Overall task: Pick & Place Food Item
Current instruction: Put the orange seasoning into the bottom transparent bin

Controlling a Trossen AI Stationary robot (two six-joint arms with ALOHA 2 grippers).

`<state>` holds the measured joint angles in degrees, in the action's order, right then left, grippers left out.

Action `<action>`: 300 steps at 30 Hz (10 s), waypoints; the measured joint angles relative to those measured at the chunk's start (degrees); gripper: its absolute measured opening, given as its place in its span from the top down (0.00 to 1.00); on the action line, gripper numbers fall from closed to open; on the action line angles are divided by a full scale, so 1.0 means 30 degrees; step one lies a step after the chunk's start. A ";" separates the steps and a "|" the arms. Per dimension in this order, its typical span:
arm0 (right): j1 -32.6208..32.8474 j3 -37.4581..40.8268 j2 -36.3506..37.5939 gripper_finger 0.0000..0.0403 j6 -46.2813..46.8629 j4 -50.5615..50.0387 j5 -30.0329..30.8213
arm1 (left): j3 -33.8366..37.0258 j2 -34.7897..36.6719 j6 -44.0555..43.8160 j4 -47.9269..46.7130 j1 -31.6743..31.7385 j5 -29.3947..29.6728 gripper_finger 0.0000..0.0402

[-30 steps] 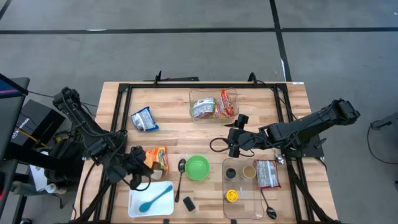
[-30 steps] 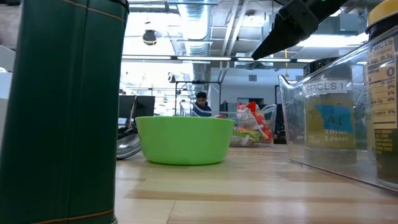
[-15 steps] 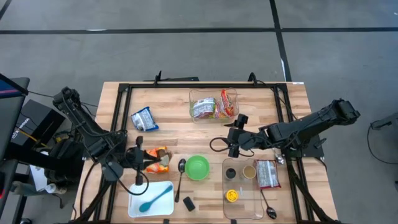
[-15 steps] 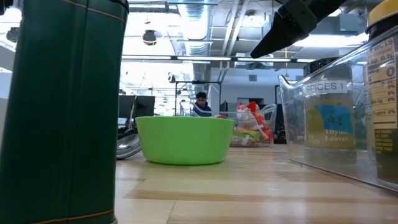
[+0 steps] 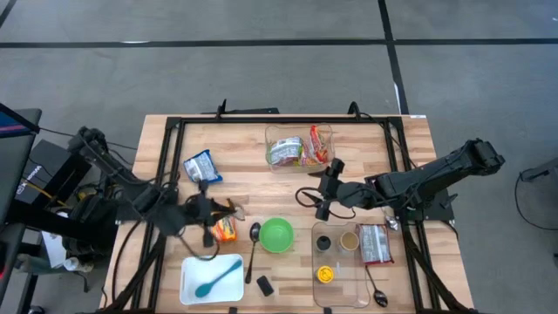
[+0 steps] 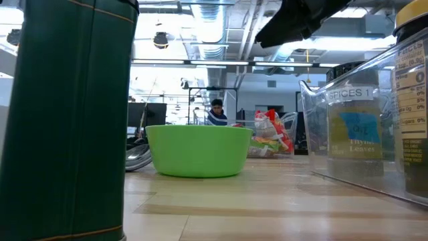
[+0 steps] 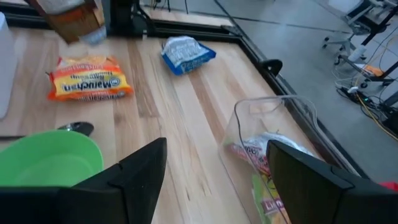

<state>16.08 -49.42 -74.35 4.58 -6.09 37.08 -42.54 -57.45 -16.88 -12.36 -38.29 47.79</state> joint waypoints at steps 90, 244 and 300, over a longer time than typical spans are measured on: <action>-0.4561 0.0005 -0.1610 0.33 -0.1464 0.4708 -1.8153 | -0.3045 -1.1463 0.8661 1.1129 1.1709 -2.3632 1.00; 1.1990 -0.1547 0.1141 1.00 1.0424 -0.3102 0.2652 | -0.3045 -0.7423 0.5536 0.6753 1.3450 -1.8932 0.73; 1.4819 -0.1540 -0.5595 1.00 2.7393 -0.7556 0.3643 | -0.3038 -0.7431 0.6039 0.9281 1.3429 -1.8944 0.73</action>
<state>60.53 -54.04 -91.13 86.76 -28.75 48.01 -51.66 -79.75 1.23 15.49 2.00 -9.04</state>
